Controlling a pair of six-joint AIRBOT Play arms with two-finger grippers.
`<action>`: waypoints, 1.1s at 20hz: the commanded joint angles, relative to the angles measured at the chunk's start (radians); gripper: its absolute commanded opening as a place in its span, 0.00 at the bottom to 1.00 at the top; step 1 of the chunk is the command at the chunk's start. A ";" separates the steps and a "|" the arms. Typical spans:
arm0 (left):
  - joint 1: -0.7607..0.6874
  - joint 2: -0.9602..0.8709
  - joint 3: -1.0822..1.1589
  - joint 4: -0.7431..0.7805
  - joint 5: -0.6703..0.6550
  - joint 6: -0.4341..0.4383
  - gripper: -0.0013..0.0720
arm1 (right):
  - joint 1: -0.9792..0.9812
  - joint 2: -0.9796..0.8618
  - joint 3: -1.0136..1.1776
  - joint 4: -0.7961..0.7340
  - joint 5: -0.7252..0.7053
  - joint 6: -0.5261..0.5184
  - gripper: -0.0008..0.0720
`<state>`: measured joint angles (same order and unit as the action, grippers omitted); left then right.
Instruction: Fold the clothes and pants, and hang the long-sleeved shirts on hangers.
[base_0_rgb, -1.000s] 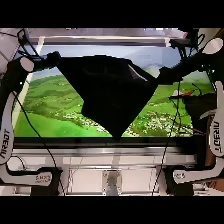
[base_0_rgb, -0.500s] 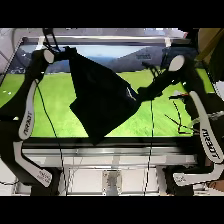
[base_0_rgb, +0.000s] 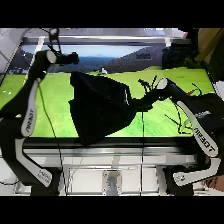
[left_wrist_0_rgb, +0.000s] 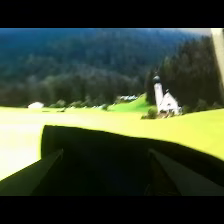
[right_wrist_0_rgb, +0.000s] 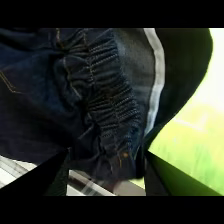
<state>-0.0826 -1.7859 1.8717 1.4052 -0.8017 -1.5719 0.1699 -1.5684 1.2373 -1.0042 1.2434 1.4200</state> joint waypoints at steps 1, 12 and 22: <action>0.076 0.161 -0.005 0.042 -0.317 -0.002 0.85 | -0.054 0.068 0.035 -0.106 0.074 -0.021 0.67; 0.121 1.132 -1.447 -0.330 -0.092 -0.307 0.85 | -0.222 0.439 -0.453 -0.126 -0.088 -0.060 0.67; -0.029 1.077 -1.571 -0.525 -0.203 -0.351 0.60 | -0.221 0.409 -0.452 0.088 -0.209 -0.156 0.67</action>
<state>-0.0715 -0.6933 0.3222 0.9249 -0.9298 -1.9110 -0.0505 -1.1587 0.7879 -0.9504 1.0527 1.2793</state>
